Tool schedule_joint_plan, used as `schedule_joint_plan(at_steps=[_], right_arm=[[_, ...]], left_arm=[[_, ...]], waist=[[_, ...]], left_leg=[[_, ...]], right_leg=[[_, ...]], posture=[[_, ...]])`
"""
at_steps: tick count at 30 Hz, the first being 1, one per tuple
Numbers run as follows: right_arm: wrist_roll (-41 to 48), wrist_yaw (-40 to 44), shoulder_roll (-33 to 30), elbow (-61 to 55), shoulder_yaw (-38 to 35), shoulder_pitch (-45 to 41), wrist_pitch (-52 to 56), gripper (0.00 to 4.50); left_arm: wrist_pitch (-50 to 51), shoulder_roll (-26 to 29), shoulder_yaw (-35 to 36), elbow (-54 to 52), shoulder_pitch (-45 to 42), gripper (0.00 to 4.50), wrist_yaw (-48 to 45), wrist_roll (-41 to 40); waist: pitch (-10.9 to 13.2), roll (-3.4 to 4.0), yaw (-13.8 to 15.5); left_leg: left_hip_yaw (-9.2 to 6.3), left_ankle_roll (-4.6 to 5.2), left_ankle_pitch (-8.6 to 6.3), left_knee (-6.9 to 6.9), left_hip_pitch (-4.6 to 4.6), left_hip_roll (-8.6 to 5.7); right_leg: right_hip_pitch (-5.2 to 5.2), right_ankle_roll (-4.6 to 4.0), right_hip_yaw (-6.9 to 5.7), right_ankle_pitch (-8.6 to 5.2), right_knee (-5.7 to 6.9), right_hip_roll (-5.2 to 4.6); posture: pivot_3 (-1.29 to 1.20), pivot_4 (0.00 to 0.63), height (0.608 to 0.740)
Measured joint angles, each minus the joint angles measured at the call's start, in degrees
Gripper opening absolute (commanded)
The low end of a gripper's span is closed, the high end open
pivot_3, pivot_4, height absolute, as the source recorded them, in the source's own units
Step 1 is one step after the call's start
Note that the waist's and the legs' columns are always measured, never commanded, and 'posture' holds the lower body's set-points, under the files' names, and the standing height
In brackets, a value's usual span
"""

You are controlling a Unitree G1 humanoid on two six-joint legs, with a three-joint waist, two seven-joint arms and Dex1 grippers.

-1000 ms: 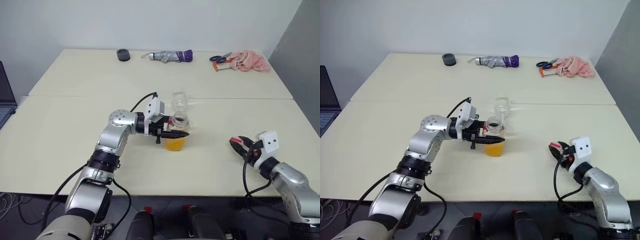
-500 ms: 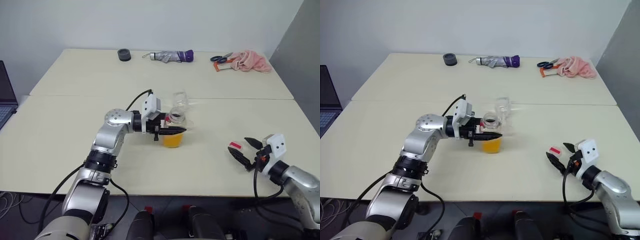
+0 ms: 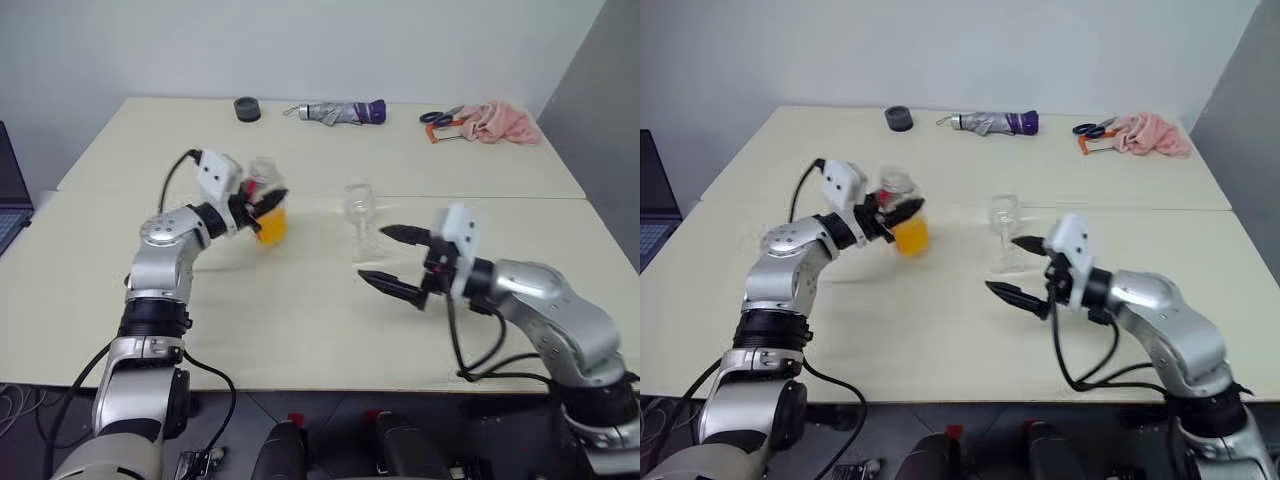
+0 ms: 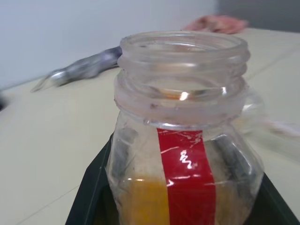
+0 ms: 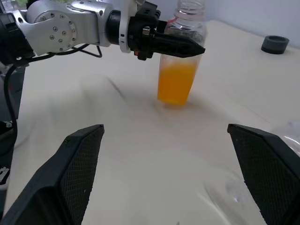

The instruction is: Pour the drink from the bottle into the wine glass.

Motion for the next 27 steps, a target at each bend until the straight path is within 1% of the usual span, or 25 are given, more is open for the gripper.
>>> schedule_joint_plan(at_steps=[4, 8, 22, 27], right_arm=[[-4.83, -2.36, 5.68, 5.07, 5.31, -3.98, -0.61, 4.5], [-8.05, -2.66, 8.81, 7.65, 7.58, -5.81, -1.17, 4.5], [-14.81, -4.6, 14.93, 11.81, 10.06, -8.64, -2.52, 4.5], [-15.81, -4.76, 15.8, 12.09, 10.11, -8.64, -2.72, 4.5]], left_arm=[[-2.91, 0.67, 2.66, 6.28, -1.4, 1.73, 7.53, 1.45], [-4.62, 0.7, 4.08, 10.31, -2.82, 1.73, 11.43, 1.53], [-8.95, 0.78, 5.16, 18.09, -5.99, 1.73, 17.6, 2.18], [-10.44, 0.74, 5.62, 20.23, -6.78, 1.73, 18.56, 2.12]], waist=[[0.0, 0.0, 0.2], [-0.04, -0.07, 0.41], [-0.04, -0.07, 0.05], [-0.04, -0.07, 0.05]], left_leg=[[-0.02, -0.01, 0.0, -0.02, -0.14, -0.01], [-0.01, 0.0, 0.0, 0.02, -0.17, -0.1], [-0.04, -0.02, 0.01, 0.0, -0.08, -0.08], [-0.04, -0.02, 0.01, 0.0, -0.09, -0.09]], right_leg=[[-0.13, -0.01, -0.08, 0.01, 0.01, -0.34], [-0.1, 0.0, -0.09, 0.01, 0.0, -0.51], [-0.1, -0.02, -0.19, 0.02, 0.08, -0.36], [-0.1, -0.02, -0.2, 0.02, 0.08, -0.37]], posture=[[0.0, 0.15, 0.74], [0.0, 0.15, 0.74], [0.0, 0.15, 0.74], [0.0, 0.15, 0.74]])
